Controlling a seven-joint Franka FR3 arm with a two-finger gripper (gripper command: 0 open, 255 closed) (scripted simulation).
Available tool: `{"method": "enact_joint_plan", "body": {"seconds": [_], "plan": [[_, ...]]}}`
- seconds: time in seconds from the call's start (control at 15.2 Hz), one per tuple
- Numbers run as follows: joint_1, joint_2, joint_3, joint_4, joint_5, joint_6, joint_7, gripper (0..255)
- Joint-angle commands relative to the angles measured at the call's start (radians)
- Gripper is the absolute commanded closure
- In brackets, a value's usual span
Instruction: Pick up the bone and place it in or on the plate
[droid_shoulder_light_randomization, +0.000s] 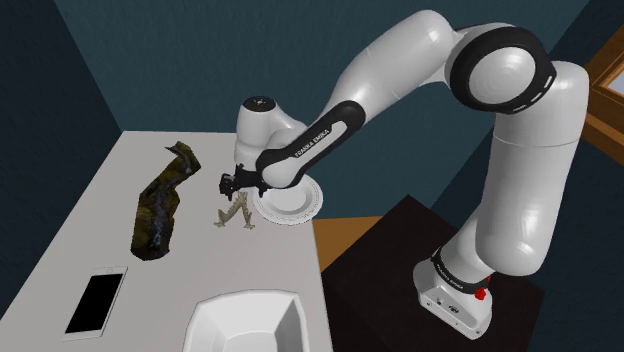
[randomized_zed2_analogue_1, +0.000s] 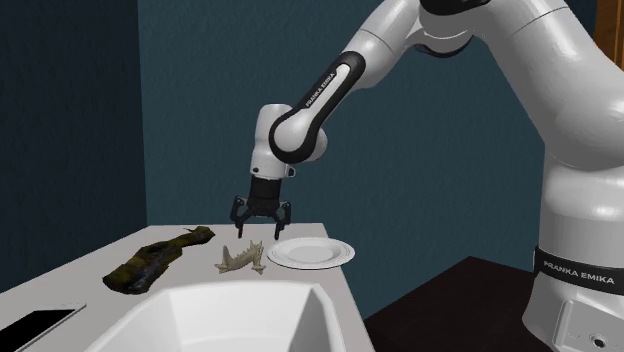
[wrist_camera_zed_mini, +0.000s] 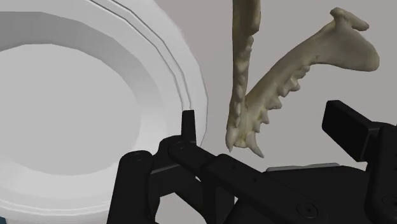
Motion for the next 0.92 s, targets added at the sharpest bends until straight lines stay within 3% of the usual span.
{"method": "enact_joint_plan", "body": {"seconds": [0.0, 0.26, 0.79, 0.86], "plan": [[0.010, 0.025, -0.011, 0.007, -0.014, 0.018, 0.012, 0], [0.032, 0.082, -0.035, 0.027, -0.040, 0.055, 0.031, 0], [0.032, 0.082, -0.035, 0.027, -0.040, 0.055, 0.030, 0], [0.032, 0.082, -0.035, 0.027, -0.040, 0.055, 0.030, 255]]}}
